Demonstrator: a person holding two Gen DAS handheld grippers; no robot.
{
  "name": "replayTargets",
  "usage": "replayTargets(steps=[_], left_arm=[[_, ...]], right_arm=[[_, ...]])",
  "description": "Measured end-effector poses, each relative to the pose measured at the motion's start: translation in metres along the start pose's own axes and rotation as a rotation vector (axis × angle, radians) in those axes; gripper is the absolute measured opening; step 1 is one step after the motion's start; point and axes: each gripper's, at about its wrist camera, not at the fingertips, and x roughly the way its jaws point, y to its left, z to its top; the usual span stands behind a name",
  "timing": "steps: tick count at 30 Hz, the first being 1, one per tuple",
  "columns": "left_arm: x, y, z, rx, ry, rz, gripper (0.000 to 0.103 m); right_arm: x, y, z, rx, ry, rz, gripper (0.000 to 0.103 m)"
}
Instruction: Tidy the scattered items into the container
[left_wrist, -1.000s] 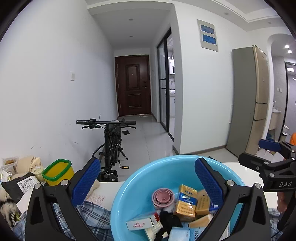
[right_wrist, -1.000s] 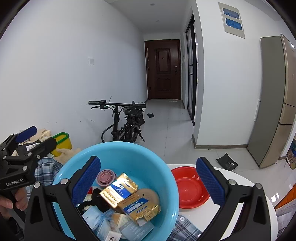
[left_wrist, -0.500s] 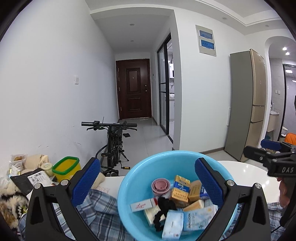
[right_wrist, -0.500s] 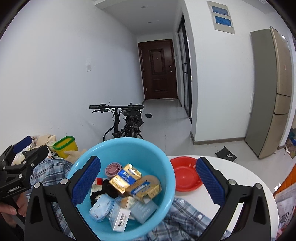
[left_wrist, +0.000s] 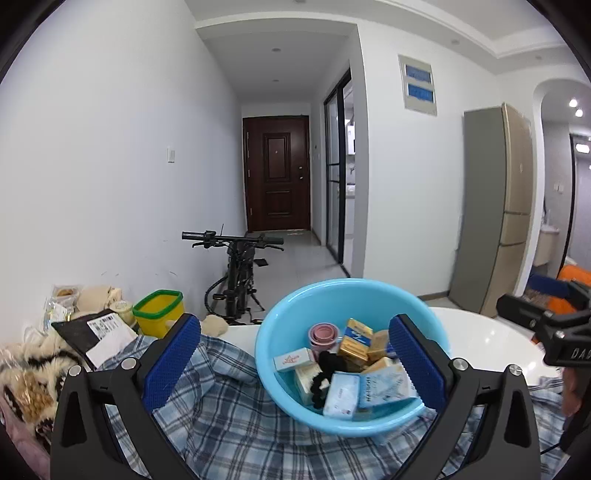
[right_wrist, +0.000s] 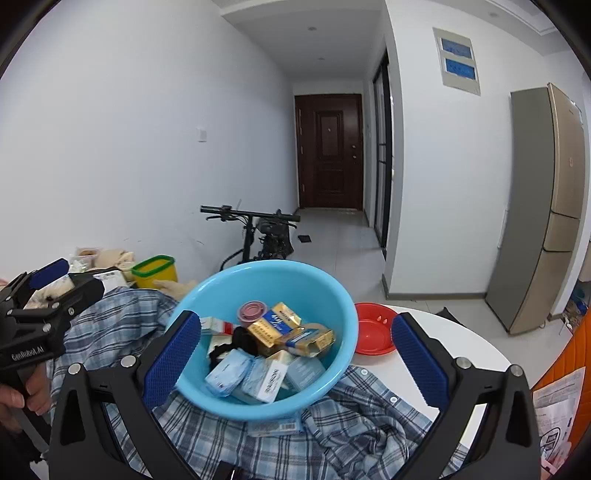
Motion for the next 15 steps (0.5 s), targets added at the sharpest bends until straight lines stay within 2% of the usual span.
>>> replayTargets(steps=[3,5,9,15], left_arm=[[-0.021,0.004,-0.003,-0.026,-0.005,-0.005,0.103],[-0.033,0.004,-0.008,-0.004,0.016,0.04,0.103],[-0.062,0.001,-0.018,0.023,-0.008,0.05,0.103],[-0.087,0.002,-0.017,0.005,-0.019,-0.002,0.103]], right_arm=[[-0.019,0.006,-0.007,-0.014,-0.021,-0.004,0.103],[-0.033,0.009,-0.012,-0.009,-0.027,-0.011,0.103],[-0.057,0.013,-0.02,0.011,-0.028,-0.001,0.103],[-0.08,0.026,-0.02,-0.04,-0.058,-0.003,0.103]])
